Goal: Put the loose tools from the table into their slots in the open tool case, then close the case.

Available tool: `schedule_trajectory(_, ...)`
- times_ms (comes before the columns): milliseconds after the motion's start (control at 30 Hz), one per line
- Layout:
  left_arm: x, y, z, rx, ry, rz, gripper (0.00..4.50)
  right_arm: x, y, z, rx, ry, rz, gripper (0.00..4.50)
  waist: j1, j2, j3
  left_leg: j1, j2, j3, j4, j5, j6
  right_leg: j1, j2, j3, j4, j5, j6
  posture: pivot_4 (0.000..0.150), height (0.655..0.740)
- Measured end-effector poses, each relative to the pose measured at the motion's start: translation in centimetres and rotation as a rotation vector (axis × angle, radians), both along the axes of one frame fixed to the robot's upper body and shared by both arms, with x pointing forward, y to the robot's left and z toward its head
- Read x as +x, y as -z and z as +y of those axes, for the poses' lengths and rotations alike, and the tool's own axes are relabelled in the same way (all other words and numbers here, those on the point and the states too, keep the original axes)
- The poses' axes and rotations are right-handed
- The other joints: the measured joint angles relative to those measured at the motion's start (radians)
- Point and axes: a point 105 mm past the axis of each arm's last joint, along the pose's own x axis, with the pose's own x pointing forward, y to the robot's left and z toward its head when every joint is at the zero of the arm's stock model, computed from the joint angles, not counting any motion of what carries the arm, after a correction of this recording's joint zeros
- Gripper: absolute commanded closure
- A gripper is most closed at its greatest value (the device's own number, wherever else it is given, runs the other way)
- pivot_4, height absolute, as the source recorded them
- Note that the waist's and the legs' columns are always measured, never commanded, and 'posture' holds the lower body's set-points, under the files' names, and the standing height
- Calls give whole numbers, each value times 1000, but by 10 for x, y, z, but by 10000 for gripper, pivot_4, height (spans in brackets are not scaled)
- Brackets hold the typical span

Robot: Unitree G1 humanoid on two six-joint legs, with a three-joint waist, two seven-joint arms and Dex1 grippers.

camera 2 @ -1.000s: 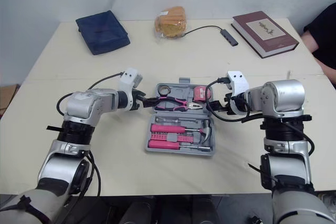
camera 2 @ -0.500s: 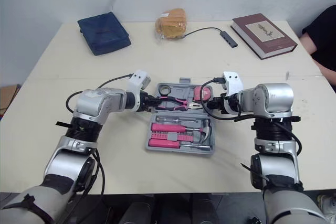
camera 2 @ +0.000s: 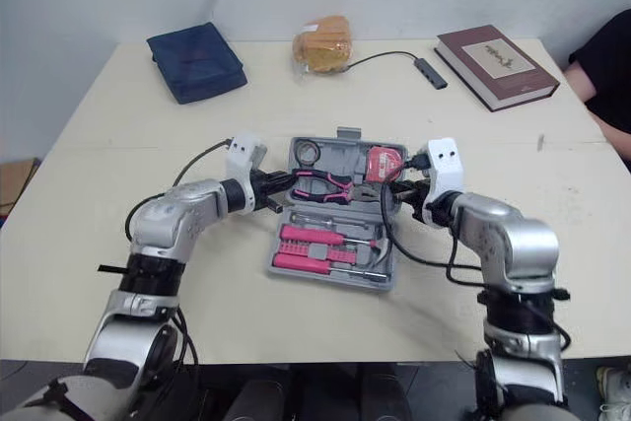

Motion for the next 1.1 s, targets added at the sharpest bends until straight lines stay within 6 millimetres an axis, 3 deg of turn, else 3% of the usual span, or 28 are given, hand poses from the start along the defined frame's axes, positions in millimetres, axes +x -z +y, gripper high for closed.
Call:
schedule_trajectory(167,-12,2,8,43,41,-202,44954,-17,4,1,-331,-135,-316,45000,-1,0,0,1,0,2,-1,0,0,0,1,0,-1,0,0,1500,7400)
schedule_trajectory(267,-17,3,12,114,61,-296,44954,-21,4,2,-435,-172,-452,45000,-1,0,0,1,0,3,0,0,0,0,1,1,-3,0,0,1500,7400)
schedule_trajectory(433,-48,16,31,289,117,-547,44954,-48,20,7,-622,-230,-701,45000,0,0,0,7,2,6,-8,0,0,3,0,3,-7,0,-1,1500,7400)
schedule_trajectory(467,-54,19,33,293,136,-561,41426,-54,25,8,-650,-239,-739,45000,1,0,0,10,2,7,-9,0,0,5,0,4,-8,0,-1,1500,7400)
schedule_trajectory(567,-65,28,41,340,183,-571,30151,-64,35,2,-742,-284,-789,32074,1,0,0,24,1,8,-12,0,2,19,1,4,-11,0,-1,1500,7400)
schedule_trajectory(667,-71,40,62,426,177,-562,15330,-73,66,-22,-855,-317,-701,15865,3,-1,0,30,2,7,-15,-2,5,27,2,3,-15,-1,-1,1500,7400)
schedule_trajectory(767,-74,41,67,451,184,-582,2166,-77,62,-21,-885,-317,-775,1128,2,-1,0,31,3,7,-15,-2,5,27,1,3,-15,-1,-1,1500,7400)
schedule_trajectory(833,-80,47,84,510,183,-544,520,-81,61,-29,-924,-310,-796,78,-1,-1,0,31,4,7,-16,-3,4,27,1,4,-15,-1,-2,1500,7400)
schedule_trajectory(933,-93,54,140,503,62,-374,520,-92,65,-59,-940,-271,-710,78,-3,-1,0,33,8,7,-17,-5,4,29,2,4,-16,-2,-4,1500,7400)
schedule_trajectory(1000,-100,56,165,462,7,-268,520,-99,65,-74,-866,-228,-627,78,-1,-2,0,36,9,4,-16,-9,11,36,2,4,-19,-2,-4,1500,7400)
schedule_trajectory(1067,-102,55,165,387,11,-214,520,-103,68,-80,-744,-192,-534,78,10,-2,0,37,8,-1,-14,-11,13,40,0,3,-20,-2,-4,1500,7400)
schedule_trajectory(1100,-102,54,161,361,26,-208,2980,-104,69,-80,-702,-188,-512,2473,14,-2,0,37,8,-2,-13,-11,13,40,-1,3,-20,-2,-5,1500,7400)
